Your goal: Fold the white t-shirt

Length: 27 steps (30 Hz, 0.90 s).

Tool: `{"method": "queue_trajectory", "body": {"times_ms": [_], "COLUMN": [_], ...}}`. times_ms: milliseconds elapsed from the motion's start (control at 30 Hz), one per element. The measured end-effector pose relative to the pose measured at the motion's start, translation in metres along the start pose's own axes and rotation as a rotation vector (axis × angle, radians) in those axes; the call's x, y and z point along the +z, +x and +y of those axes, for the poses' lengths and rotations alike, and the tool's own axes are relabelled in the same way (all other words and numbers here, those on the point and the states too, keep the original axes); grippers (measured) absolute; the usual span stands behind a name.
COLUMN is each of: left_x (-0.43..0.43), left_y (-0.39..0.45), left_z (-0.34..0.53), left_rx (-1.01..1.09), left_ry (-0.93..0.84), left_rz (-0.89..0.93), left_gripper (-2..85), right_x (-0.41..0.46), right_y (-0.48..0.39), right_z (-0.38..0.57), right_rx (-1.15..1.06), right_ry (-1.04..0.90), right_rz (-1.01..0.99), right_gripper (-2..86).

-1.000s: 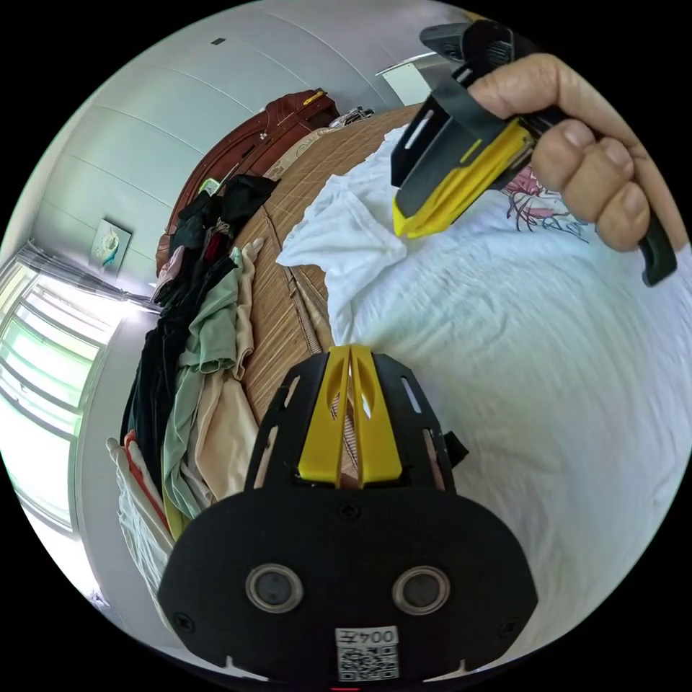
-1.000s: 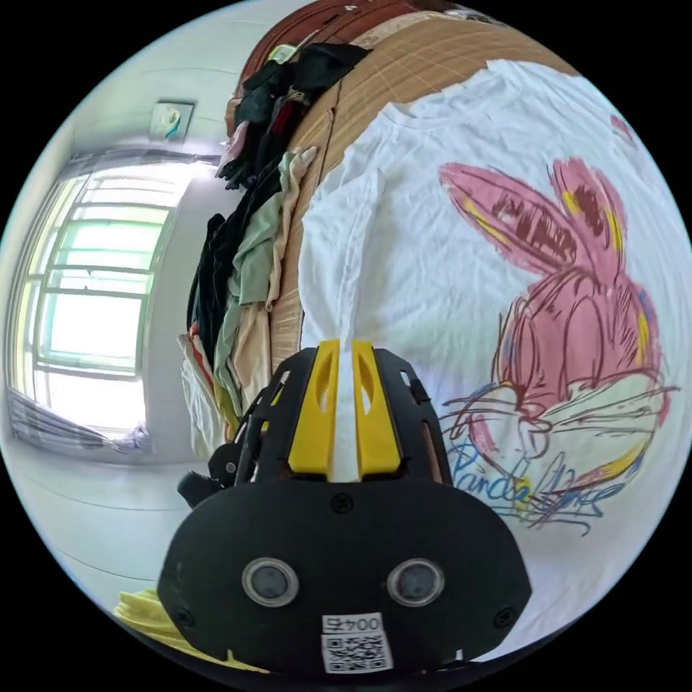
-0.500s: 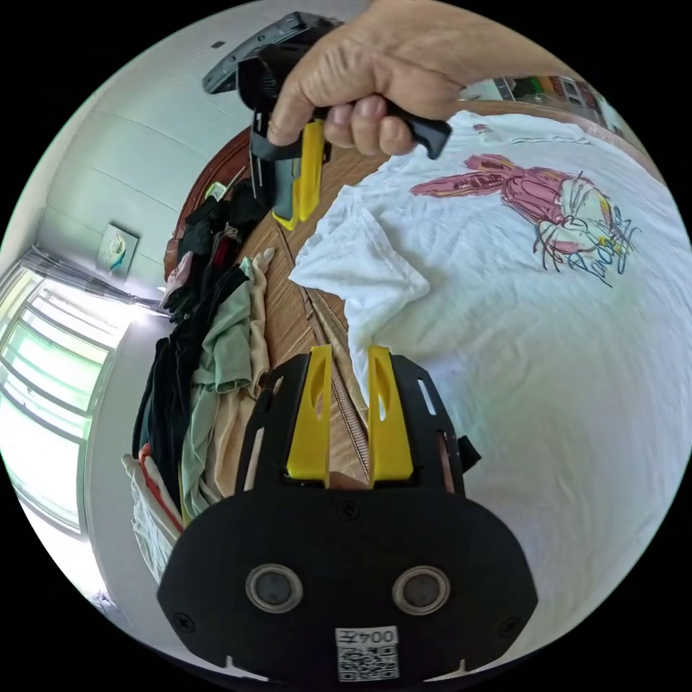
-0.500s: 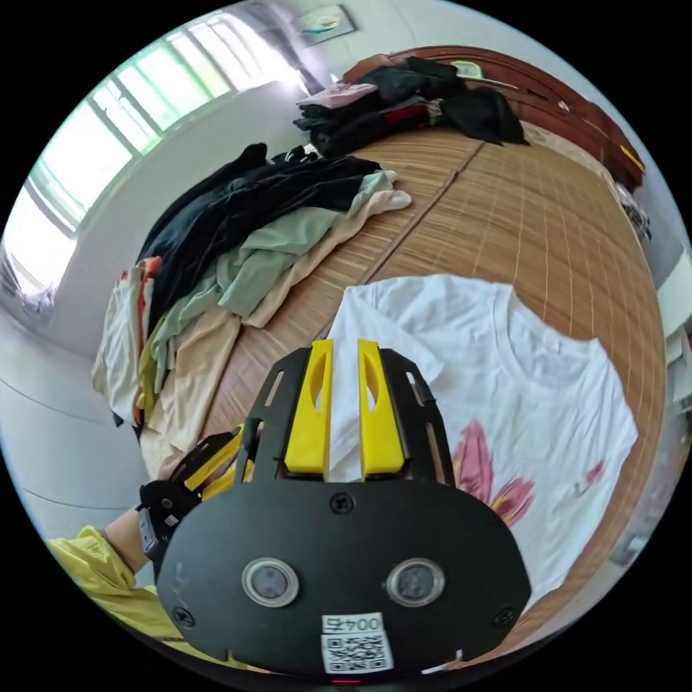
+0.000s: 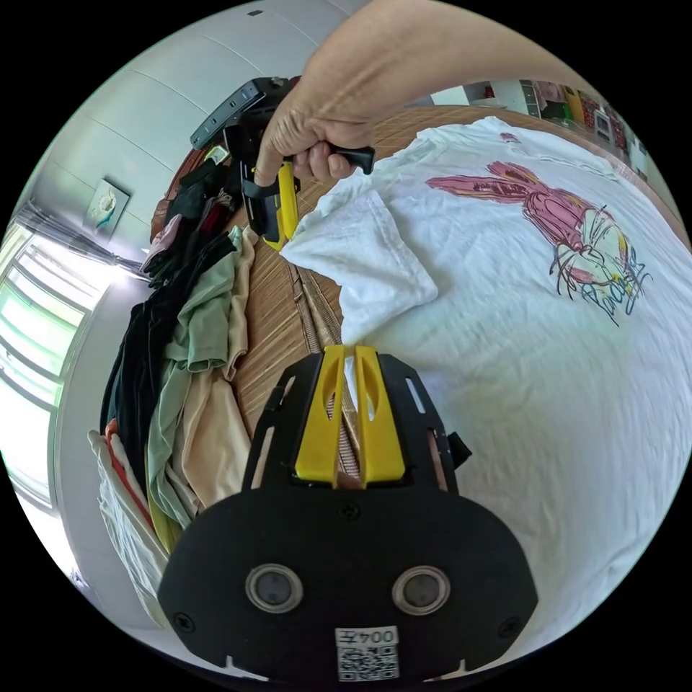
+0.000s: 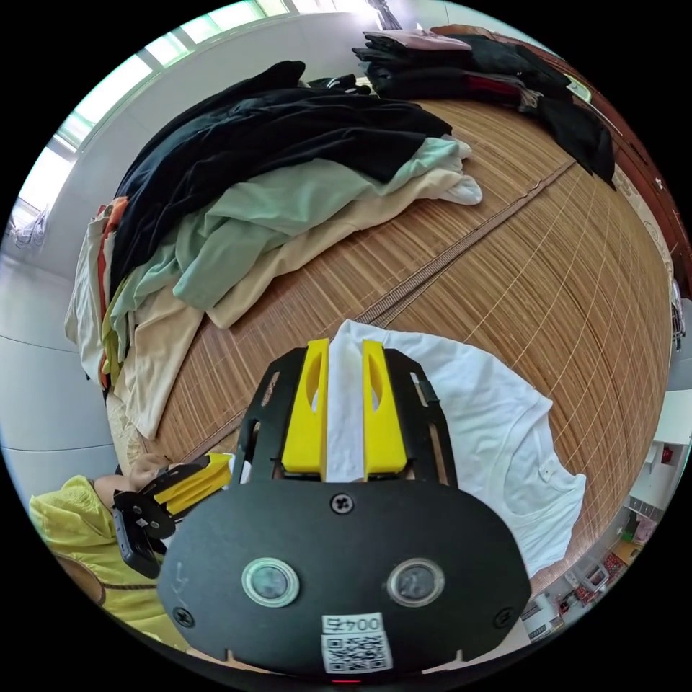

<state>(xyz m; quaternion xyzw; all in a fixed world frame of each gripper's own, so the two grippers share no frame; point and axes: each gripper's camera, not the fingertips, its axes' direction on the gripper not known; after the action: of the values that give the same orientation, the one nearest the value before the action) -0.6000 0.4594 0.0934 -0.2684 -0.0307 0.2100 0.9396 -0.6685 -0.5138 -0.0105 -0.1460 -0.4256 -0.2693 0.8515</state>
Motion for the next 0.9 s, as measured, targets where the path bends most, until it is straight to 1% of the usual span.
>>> {"method": "queue_trajectory", "body": {"times_ms": [100,233,300,433,500,600,700,767,900], "left_x": [0.003,0.007,0.010,0.016,0.020,0.026,0.030,0.030,0.025], "left_y": [-0.011,-0.024,-0.033,-0.052,-0.065,-0.083,-0.093,-0.092,-0.075], "left_z": [0.002,0.004,0.005,0.007,0.010,0.015,0.018,0.018,0.012], "left_rx": [-0.021,-0.045,-0.074,-0.133,-0.180,-0.252,-0.285,-0.282,-0.226], "left_ry": [0.003,0.005,-0.003,-0.016,-0.023,-0.026,-0.025,-0.026,-0.028], "left_rz": [0.033,0.066,0.082,0.138,0.183,0.255,0.301,0.293,0.215], "left_gripper": [2.9,2.9,2.9,3.0,2.9,2.7,2.5,2.6,2.9], "right_x": [0.007,0.007,0.000,-0.024,-0.022,0.000,-0.020,-0.032,-0.030], "right_y": [-0.001,-0.004,-0.004,-0.002,0.004,0.018,0.034,0.048,0.054], "right_z": [-0.007,-0.007,-0.001,0.023,0.029,0.028,0.050,0.075,0.102], "right_rx": [-0.023,-0.031,-0.014,0.072,0.141,0.205,0.262,0.267,0.185], "right_ry": [-0.024,0.000,0.051,0.242,0.272,0.207,0.332,0.363,0.300], "right_rz": [-0.004,-0.023,-0.041,-0.013,0.010,-0.042,-0.139,-0.204,-0.186], "right_gripper": [7.6,2.6,1.1,0.4,0.8,3.6,6.9,8.3,10.9]}}
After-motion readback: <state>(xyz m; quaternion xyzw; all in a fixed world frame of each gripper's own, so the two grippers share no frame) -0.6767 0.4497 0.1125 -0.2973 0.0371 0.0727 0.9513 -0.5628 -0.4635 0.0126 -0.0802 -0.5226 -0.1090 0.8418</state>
